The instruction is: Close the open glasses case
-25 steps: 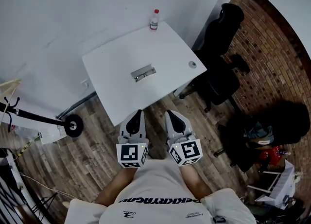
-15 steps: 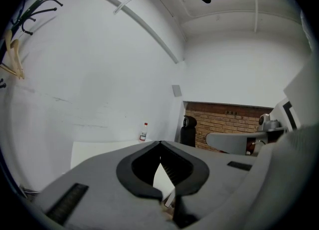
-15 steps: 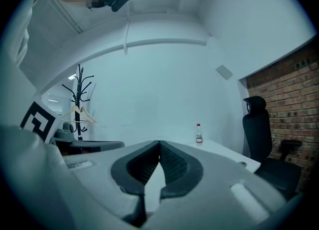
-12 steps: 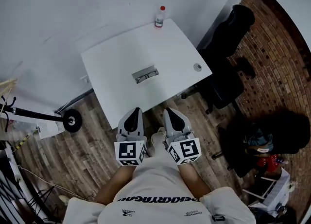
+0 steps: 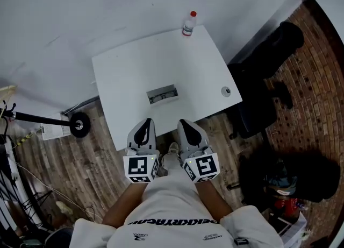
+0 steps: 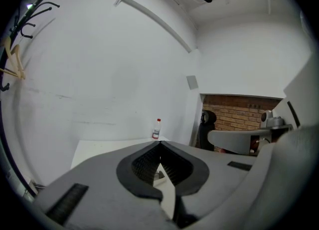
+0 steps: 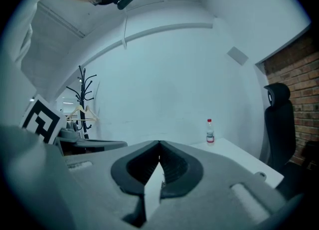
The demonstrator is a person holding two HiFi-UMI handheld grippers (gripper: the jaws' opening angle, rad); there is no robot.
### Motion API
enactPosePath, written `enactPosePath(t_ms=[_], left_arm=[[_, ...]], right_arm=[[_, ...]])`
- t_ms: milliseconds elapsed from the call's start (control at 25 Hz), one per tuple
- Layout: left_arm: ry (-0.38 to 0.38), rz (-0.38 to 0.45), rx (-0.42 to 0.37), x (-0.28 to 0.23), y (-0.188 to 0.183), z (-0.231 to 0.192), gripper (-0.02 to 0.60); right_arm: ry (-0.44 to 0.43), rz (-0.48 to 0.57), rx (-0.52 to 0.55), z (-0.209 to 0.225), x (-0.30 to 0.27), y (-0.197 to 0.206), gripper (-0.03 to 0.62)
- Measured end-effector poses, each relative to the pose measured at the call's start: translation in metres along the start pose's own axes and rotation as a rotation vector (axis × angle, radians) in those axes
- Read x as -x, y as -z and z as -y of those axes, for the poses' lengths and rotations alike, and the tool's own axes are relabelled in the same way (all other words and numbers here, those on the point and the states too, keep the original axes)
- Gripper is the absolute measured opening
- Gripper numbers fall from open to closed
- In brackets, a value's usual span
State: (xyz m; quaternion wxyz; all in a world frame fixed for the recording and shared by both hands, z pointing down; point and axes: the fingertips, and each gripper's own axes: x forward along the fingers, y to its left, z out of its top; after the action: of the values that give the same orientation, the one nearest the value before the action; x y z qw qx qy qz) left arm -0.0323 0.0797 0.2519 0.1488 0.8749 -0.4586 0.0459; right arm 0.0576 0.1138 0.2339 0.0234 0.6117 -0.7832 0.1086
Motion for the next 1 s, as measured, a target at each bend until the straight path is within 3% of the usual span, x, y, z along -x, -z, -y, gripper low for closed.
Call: enactPosePath(t_ms=[360, 600, 1000], left_arm=[[-0.115, -0.093, 0.007, -0.067, 0.028, -0.014, -0.003], [-0.165, -0.128, 0.014, -0.091, 0.042, -0.02, -0.003], [-0.164, -0.15, 0.052, -0.106, 0.061, -0.039, -0.002]], right_arm=[[-0.112, -0.07, -0.001, 0.042, -0.054, 0.022, 0.002], [-0.135, -0.097, -0.023, 0.065, -0.074, 0.037, 0.002], [-0.12, -0.141, -0.034, 0.074, -0.098, 0.065, 0.002]])
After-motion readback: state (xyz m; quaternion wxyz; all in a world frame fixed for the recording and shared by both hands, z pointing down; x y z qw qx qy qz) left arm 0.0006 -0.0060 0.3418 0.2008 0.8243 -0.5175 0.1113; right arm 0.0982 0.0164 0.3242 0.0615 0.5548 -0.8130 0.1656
